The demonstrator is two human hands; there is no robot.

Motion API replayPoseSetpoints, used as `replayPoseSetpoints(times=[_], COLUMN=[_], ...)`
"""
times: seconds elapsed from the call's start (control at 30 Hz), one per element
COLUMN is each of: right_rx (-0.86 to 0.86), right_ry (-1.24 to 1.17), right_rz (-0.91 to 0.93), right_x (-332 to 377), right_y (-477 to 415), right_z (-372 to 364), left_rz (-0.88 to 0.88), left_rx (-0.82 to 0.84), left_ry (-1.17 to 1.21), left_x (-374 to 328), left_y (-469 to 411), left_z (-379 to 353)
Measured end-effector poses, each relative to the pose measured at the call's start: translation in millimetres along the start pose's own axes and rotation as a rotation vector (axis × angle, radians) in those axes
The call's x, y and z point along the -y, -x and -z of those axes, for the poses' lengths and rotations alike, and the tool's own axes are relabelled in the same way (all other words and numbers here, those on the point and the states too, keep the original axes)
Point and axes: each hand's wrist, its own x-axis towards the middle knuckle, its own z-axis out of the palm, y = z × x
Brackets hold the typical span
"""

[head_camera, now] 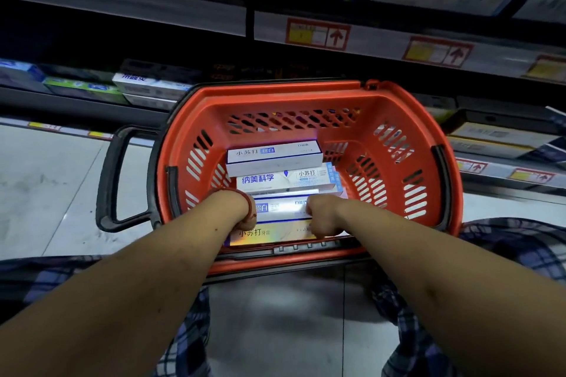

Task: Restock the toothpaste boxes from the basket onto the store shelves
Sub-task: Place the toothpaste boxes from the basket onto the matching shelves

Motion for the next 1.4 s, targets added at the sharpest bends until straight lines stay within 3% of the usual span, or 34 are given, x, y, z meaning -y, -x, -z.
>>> replayPoseSetpoints(times=[0.2,0.33,0.53,0.67,0.83,1.07,1.4], right_rx=[-0.005,-0.025,-0.337,-0.471,-0.613,-0.737,-0.71], right_ry=[-0.158,-0.493,-0.897,-1.074,-1.262,-1.527,-1.717], right_rz=[-0.043,-0.101,-0.205,-0.238,-0.244,-0.218,-0.069], right_x=[-4,-7,-15,-18,-13,-28,-47], right_y=[-2,-3,2,6,20,40,52], right_z=[-3,-3,11,19,34,49,51], left_rz=[-0.02,0.036,0.112,0.095,0.066,-0.125,-0.237], left_rx=[-0.006,0.019,-0.064,-0.192,-0.522,-0.544,-0.58], left_ry=[0.155,0.464,0.978,1.277,1.549,1.8,1.904], left_x=[3,17,31,37,46,39,34], left_y=[4,0,-2,0,10,37,38], left_z=[-5,-9,-5,5,23,32,31])
